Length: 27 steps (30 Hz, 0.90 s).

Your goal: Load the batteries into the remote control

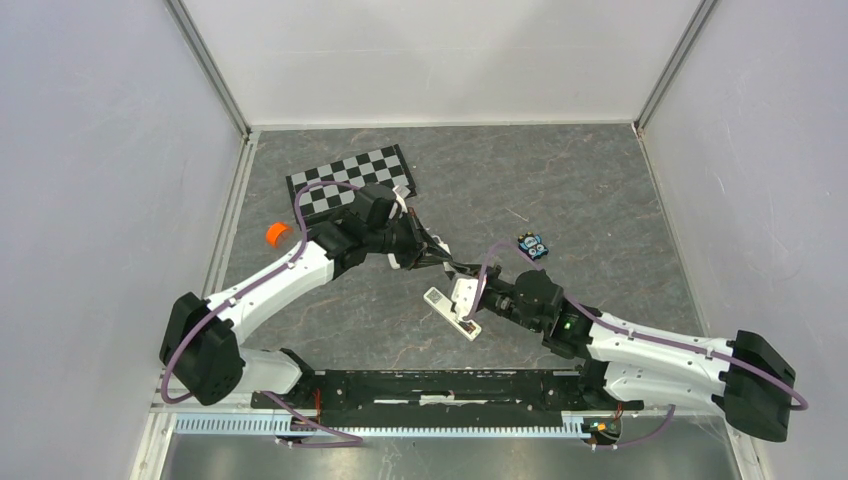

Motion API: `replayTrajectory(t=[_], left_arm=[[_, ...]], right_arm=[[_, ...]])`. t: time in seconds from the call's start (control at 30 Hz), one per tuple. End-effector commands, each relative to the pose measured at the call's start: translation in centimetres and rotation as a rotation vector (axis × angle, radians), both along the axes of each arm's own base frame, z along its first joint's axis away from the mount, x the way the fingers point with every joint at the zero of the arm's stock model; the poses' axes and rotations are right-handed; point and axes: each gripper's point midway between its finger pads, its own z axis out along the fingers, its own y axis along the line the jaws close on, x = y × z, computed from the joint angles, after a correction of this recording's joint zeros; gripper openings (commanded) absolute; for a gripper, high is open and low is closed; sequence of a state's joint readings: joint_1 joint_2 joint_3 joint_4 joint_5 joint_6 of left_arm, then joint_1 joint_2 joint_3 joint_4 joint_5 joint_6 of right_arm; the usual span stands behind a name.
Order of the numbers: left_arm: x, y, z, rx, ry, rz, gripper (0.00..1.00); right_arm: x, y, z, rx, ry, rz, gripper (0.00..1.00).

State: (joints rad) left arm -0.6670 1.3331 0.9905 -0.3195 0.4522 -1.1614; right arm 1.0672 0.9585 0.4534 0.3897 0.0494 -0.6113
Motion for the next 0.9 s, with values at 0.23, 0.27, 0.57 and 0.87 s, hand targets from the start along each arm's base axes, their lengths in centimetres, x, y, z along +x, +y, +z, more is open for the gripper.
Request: replayTrajectory(t=[0.23, 0.27, 0.57, 0.87], left_arm=[[-0.7, -0.1, 1.5, -0.055, 0.014, -0.008, 0.02], [-0.7, -0.1, 1.6, -0.057, 0.013, -0.008, 0.02], [-0.5, 0.0, 1.5, -0.049, 0.0, 0.005, 0.16], [0.5, 0.7, 1.7, -0.018, -0.076, 0.043, 0.61]], right_arm=[[0.6, 0.0, 1.2, 0.025, -0.064, -0.039, 0.27], [0.6, 0.0, 1.3, 0.032, -0.065, -0.04, 0.25], [1.0, -0.5, 1.8, 0.063, -0.062, -0.081, 0.0], [1.9, -1.3, 1.7, 0.121, 0.067, -0.197, 0.0]])
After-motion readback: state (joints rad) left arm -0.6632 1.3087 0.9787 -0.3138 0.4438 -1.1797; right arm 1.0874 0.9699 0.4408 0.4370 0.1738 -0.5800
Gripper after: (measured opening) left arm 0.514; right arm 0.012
